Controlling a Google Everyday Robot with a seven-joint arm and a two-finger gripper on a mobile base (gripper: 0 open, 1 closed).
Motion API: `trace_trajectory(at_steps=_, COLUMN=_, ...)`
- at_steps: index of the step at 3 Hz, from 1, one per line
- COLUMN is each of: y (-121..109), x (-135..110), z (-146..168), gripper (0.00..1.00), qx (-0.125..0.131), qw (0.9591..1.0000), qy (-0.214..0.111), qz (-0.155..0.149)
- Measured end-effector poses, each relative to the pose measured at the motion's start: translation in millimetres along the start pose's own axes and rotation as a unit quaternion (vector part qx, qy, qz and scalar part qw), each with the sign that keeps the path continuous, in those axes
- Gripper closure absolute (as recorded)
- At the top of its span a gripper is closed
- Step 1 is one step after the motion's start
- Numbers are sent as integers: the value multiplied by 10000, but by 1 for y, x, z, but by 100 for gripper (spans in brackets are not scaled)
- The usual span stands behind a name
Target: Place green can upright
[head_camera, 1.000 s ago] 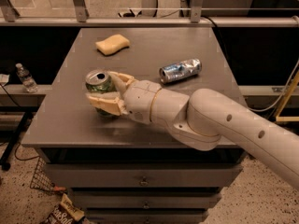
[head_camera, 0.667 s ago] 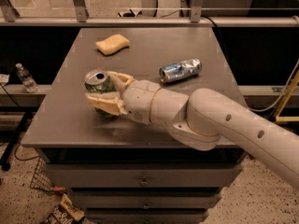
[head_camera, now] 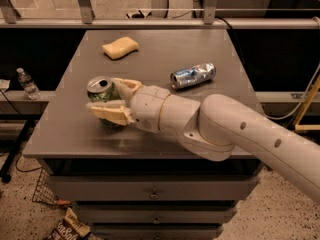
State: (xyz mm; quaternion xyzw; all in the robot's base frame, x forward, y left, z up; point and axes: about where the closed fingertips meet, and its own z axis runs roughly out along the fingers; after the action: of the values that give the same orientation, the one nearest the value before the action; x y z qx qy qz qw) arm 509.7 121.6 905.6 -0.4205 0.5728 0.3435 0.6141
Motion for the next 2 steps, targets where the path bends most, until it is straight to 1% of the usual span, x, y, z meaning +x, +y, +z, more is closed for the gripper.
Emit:
trace_trajectory(at_steps=1, y=1, x=-1, z=1, gripper=0, qx=-14, qw=10000, qy=-2, qz=-6)
trace_trajectory(at_steps=2, y=1, x=-1, z=1, gripper=0, qx=-14, qw=10000, qy=-2, qz=-6)
